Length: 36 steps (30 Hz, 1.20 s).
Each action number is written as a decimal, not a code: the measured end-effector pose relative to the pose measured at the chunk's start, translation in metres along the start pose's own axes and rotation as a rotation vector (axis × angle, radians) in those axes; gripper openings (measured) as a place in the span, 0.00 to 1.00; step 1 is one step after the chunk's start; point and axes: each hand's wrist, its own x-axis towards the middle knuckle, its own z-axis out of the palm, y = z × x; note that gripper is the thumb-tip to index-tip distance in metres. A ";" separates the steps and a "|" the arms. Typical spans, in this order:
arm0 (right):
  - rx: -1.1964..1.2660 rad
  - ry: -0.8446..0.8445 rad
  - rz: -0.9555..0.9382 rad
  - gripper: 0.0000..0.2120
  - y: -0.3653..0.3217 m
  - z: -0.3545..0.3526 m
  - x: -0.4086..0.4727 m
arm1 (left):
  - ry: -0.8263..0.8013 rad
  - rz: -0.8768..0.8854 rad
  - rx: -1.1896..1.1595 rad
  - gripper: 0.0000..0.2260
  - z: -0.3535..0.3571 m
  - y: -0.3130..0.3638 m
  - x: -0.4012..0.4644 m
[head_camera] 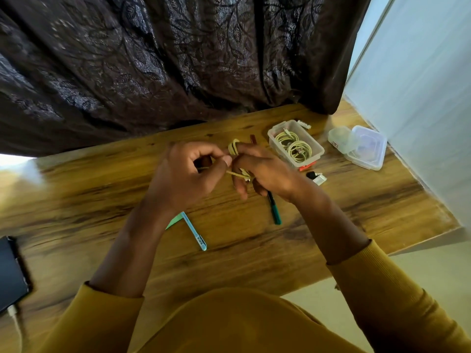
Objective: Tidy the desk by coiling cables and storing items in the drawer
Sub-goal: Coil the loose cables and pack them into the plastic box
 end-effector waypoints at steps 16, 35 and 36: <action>0.921 -0.524 -0.193 0.22 0.002 0.013 -0.005 | 0.147 -0.062 -0.408 0.12 0.027 -0.034 -0.002; 0.555 -0.022 -0.147 0.25 0.015 0.008 0.012 | -0.148 0.038 0.156 0.09 -0.002 -0.006 -0.017; 0.482 0.009 -0.106 0.24 0.015 0.010 0.012 | -0.142 0.038 0.141 0.09 -0.006 -0.005 -0.016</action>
